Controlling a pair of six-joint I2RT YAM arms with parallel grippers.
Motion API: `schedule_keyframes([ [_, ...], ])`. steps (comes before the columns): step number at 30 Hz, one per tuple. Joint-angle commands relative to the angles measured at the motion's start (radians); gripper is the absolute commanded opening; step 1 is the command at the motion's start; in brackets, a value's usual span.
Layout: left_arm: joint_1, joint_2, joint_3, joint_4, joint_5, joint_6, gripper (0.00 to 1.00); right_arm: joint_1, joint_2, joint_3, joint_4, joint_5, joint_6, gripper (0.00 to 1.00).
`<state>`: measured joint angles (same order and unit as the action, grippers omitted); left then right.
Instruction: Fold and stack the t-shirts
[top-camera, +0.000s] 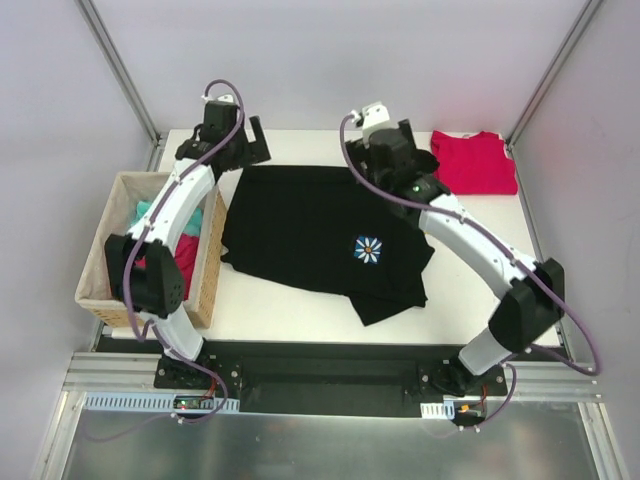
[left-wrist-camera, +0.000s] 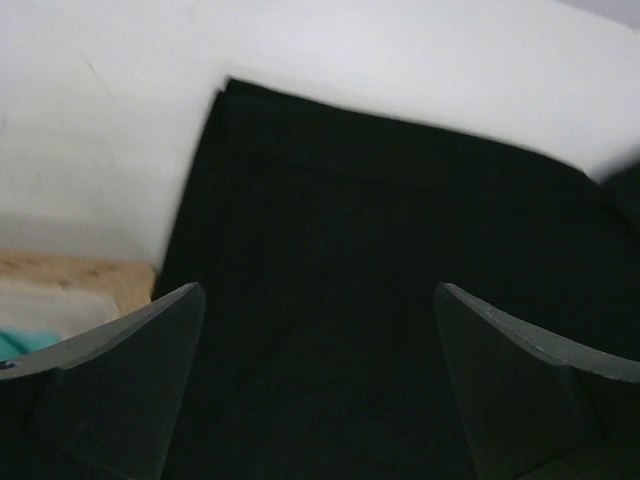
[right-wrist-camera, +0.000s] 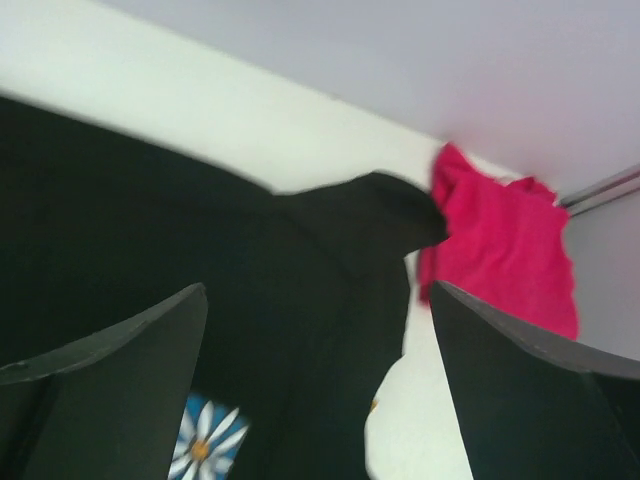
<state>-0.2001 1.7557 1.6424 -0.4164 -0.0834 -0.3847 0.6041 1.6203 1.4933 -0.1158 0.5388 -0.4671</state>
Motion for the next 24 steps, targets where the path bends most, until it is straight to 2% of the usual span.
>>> schedule_keyframes([
  [1, -0.082, -0.068, -0.116, -0.166, -0.018, -0.030, 0.99, 0.060, -0.066, -0.109, -0.244, 0.090, 0.207, 0.97],
  [3, -0.133, -0.062, -0.131, -0.264, -0.059, -0.022, 0.99, 0.063, -0.072, -0.168, -0.354, 0.079, 0.278, 0.96],
  [5, -0.143, -0.056, -0.144, -0.309, -0.075, -0.028, 0.99, 0.063, -0.103, -0.224, -0.384, 0.052, 0.352, 0.96],
  [8, -0.142, -0.047, -0.205, -0.323, -0.121, -0.045, 0.99, 0.057, -0.137, -0.367, -0.375, 0.001, 0.416, 0.96],
  [12, -0.142, -0.042, -0.202, -0.346, -0.078, -0.060, 0.99, 0.045, -0.157, -0.441, -0.355, -0.127, 0.463, 0.96],
  [16, -0.137, -0.064, -0.220, -0.395, -0.088, -0.066, 0.99, 0.051, -0.165, -0.469, -0.352, -0.244, 0.518, 0.96],
  [24, -0.128, -0.056, -0.302, -0.403, -0.049, -0.091, 0.99, 0.134, -0.039, -0.395, -0.433, -0.261, 0.547, 0.95],
])
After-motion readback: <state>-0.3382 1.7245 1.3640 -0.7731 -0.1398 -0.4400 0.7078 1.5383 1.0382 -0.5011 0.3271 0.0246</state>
